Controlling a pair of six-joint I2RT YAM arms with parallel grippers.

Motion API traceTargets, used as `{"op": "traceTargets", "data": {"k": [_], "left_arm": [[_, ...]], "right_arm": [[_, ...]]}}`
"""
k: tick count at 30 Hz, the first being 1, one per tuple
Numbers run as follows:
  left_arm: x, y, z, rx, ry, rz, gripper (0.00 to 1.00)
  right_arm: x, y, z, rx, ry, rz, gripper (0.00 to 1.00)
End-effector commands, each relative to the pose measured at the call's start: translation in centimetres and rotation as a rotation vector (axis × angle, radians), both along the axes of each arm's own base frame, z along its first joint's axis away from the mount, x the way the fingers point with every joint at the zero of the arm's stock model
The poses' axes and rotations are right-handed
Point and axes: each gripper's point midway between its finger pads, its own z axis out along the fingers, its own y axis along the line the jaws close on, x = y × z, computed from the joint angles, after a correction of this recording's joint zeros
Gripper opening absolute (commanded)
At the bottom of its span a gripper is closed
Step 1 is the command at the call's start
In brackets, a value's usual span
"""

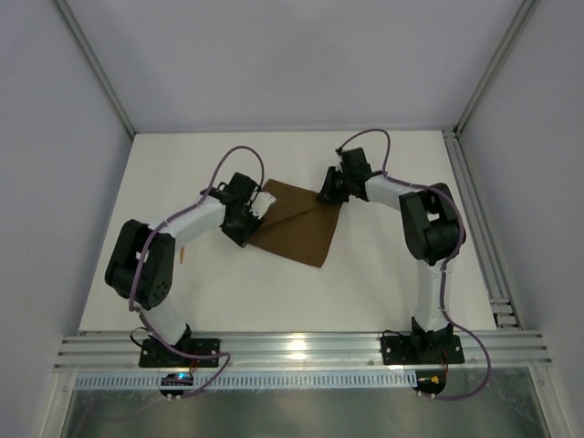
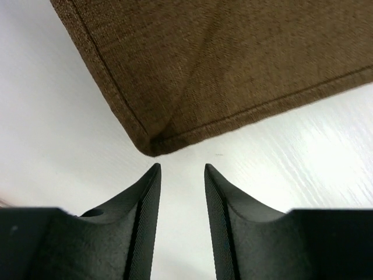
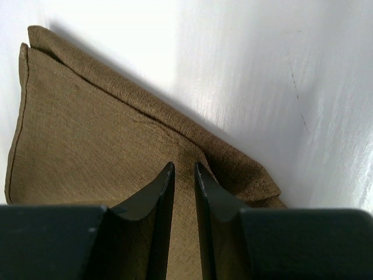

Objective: Fold the napkin into a case and place the utensils inside
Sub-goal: Fold the square-folded napkin at the center of the board.

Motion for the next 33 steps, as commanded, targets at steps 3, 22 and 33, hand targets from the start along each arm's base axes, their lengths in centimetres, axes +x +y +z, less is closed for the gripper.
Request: {"op": "traceTargets", "data": {"k": [3,22,33], "left_arm": [[-0.4,-1.9,4.9,-0.131,-0.086,-0.129,0.43],[2.7,-0.5,1.7,-0.074,-0.094,0.056,0.27],[1.0,-1.0,0.1,-0.105,-0.039,-0.026,0.0]], "right_arm": [[0.4,-0.1,7.0,-0.012,-0.184,0.087,0.25],[1.1,-3.0,3.2,-0.262,-0.131,0.269,0.5],[0.1,-3.5,1.4,-0.27,-0.107,0.277,0.08]]}}
